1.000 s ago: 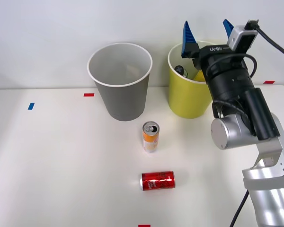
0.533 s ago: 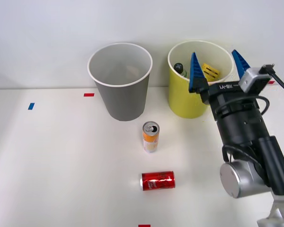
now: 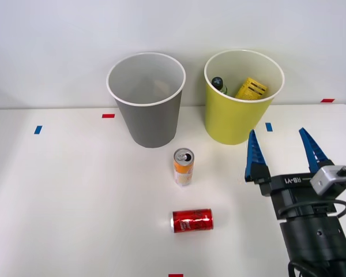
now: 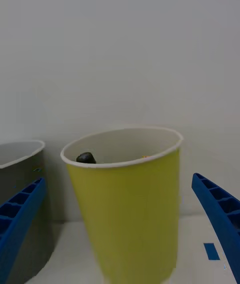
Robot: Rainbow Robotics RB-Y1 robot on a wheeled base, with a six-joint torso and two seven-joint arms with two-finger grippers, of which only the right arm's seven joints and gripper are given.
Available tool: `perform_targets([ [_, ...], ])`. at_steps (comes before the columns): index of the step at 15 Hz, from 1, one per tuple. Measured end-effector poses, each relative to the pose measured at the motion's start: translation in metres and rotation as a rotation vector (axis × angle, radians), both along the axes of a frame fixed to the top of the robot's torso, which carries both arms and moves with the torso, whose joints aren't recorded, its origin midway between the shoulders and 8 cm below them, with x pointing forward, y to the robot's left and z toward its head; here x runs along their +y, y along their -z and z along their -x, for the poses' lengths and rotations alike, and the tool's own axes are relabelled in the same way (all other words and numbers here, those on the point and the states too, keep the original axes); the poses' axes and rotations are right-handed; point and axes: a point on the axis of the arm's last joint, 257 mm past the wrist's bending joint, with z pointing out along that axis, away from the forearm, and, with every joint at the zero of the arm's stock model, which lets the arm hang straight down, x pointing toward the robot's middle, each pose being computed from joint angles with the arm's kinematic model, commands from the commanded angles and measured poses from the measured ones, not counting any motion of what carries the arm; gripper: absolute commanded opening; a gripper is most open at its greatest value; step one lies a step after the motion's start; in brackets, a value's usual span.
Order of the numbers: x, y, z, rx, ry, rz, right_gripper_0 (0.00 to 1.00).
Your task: Put cans in the gray bin, plastic bottles in the light green bin
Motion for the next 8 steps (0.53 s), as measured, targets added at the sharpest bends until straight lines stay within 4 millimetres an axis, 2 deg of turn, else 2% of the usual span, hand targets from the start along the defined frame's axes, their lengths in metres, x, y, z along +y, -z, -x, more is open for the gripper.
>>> perform_targets([
  [4, -0.012, 0.041, 0.034, 0.085, 0.044, 0.021, 1.00],
  [8, -0.017, 0.055, 0.058, 0.109, 0.056, 0.042, 1.00],
])
